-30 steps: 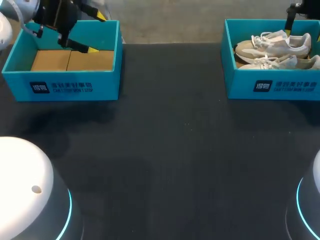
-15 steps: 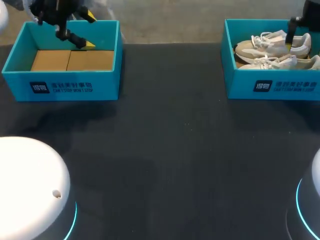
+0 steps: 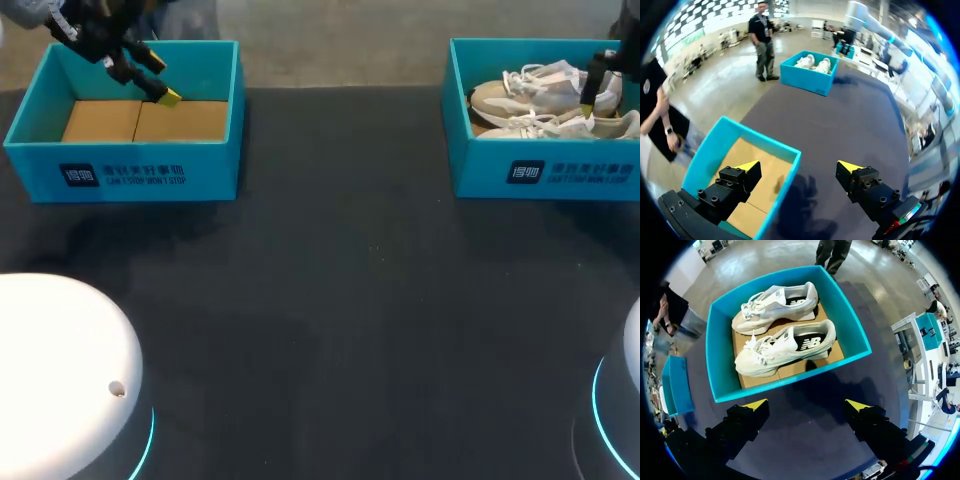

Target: Take the shoe out of the shoebox, open the shoe tongue, remove and reinsert the insole, then place the shoe into the shoebox

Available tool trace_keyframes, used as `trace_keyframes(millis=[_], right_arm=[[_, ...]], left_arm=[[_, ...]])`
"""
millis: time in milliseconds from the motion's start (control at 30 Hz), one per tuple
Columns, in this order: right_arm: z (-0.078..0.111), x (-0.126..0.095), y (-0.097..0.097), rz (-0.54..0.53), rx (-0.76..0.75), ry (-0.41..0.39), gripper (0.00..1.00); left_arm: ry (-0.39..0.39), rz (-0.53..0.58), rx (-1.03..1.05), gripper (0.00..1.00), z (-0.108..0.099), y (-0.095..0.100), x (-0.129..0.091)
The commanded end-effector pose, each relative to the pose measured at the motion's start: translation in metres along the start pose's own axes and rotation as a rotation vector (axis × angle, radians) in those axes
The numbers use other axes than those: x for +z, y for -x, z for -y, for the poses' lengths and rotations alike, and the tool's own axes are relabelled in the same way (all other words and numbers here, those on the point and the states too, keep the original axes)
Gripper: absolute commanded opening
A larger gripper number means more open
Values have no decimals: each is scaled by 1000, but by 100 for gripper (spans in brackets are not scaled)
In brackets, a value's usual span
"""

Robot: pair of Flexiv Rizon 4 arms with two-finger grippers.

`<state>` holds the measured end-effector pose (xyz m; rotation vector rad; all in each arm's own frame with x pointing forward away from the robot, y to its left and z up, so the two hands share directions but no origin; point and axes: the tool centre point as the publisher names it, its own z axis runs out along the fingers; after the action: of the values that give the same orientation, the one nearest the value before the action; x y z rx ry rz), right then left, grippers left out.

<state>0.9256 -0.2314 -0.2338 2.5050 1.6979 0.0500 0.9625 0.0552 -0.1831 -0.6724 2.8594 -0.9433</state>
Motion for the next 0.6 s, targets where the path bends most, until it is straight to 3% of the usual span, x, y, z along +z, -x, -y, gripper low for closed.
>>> trace_keyframes(millis=[33,300,500,533,600], right_arm=[[7,1,8,-24,-3,17,100],[9,-5,15,-53,-72,57,100],[8,-2,14,-33,-97,43,100],[9,-1,12,-32,-110,37,100],[11,1,10,-22,-131,34,100]], left_arm=[[7,30,-576,100,-4,-17,-4],[7,30,-576,100,-4,-17,-4],[7,30,-576,100,-4,-17,-4],[55,24,-628,100,-4,-18,-2],[94,129,-630,100,-7,-20,5]])
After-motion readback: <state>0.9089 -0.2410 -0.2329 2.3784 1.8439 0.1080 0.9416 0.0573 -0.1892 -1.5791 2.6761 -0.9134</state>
